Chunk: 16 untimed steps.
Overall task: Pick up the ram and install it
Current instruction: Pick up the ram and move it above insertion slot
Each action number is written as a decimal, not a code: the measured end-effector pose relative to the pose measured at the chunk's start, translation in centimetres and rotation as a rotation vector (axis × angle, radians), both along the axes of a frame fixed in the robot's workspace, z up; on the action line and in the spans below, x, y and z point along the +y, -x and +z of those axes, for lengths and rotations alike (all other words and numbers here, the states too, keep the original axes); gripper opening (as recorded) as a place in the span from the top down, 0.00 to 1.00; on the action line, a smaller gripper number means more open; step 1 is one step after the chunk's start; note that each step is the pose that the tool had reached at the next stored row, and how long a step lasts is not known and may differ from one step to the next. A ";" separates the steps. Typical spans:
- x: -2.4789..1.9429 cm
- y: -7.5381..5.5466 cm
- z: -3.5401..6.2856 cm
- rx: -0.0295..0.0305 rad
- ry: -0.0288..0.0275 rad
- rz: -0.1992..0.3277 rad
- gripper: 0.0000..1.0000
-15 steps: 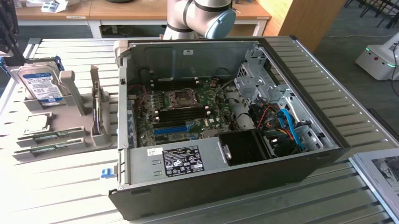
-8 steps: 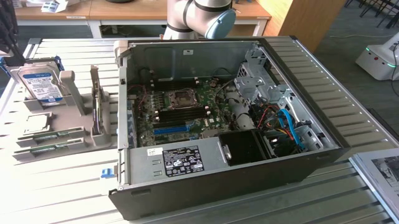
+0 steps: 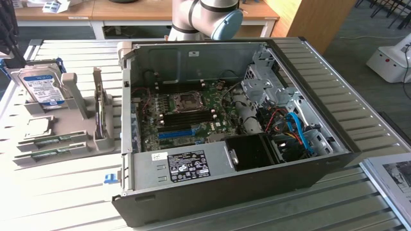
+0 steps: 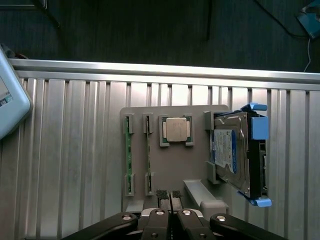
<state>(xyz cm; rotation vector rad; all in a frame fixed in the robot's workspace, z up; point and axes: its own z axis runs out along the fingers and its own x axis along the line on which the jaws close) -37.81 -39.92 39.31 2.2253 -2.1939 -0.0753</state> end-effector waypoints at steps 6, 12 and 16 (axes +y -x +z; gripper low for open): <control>0.00 0.0 0.00 0.0000 0.0000 0.002 0.86; 0.00 0.0 0.00 0.0000 0.0000 0.002 0.84; 0.00 0.0 0.00 0.0000 0.0000 0.002 0.73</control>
